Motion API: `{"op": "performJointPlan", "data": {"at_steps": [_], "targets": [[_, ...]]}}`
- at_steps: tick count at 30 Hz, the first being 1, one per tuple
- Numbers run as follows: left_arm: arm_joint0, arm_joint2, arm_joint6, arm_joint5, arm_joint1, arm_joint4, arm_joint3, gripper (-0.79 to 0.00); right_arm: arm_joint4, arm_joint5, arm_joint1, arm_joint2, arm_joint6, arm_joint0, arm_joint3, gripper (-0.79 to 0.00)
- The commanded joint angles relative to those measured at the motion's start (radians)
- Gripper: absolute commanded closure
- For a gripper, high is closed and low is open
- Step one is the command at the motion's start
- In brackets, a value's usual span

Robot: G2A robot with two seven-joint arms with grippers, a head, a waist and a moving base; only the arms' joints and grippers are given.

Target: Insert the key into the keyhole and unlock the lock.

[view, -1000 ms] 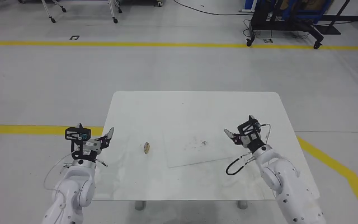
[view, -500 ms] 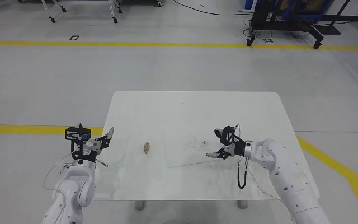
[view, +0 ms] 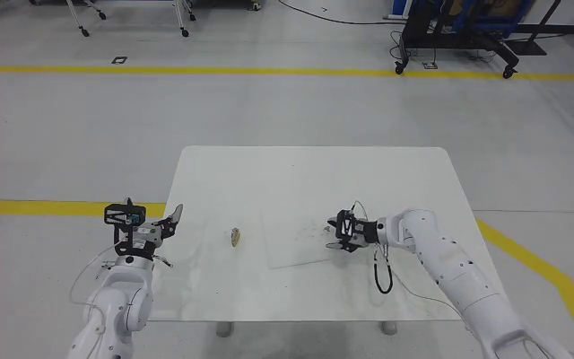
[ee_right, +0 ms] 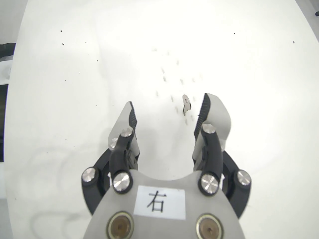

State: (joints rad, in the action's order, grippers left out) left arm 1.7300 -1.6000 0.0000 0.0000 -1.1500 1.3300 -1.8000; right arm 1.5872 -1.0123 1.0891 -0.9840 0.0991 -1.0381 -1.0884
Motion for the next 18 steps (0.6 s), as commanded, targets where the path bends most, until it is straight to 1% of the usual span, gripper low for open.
{"op": "performJointPlan", "data": {"at_steps": [1,9,10,11,15,16,17,18], "targets": [[0.0,0.0,0.0,0.0,0.0,0.0,0.0,-0.785,0.003,0.0,0.001,0.019,0.012,0.022,0.024,-0.228],[0.0,0.0,0.0,0.0,0.0,0.0,0.0,-0.785,0.018,0.0,0.007,0.084,0.041,0.08,0.087,-0.194],[0.0,0.0,0.0,0.0,0.0,0.0,0.0,-0.785,0.015,0.0,0.009,0.089,0.044,0.086,0.095,-0.179],[0.0,0.0,0.0,0.0,0.0,0.0,0.0,-0.785,0.013,0.0,0.01,0.094,0.047,0.093,0.101,-0.145],[0.0,0.0,0.0,0.0,0.0,0.0,0.0,-0.785,0.015,0.0,0.018,0.114,0.044,0.116,0.123,-0.099],[0.0,0.0,0.0,0.0,0.0,0.0,0.0,-0.785,0.017,0.0,0.019,0.119,0.043,0.12,0.126,-0.037],[0.0,0.0,0.0,0.0,0.0,0.0,0.0,-0.785,0.019,0.001,0.021,0.123,0.043,0.123,0.131,0.0],[0.0,0.0,0.0,0.0,0.0,0.0,0.0,-0.785,0.02,0.005,0.022,0.126,0.043,0.127,0.136,0.0]]}}
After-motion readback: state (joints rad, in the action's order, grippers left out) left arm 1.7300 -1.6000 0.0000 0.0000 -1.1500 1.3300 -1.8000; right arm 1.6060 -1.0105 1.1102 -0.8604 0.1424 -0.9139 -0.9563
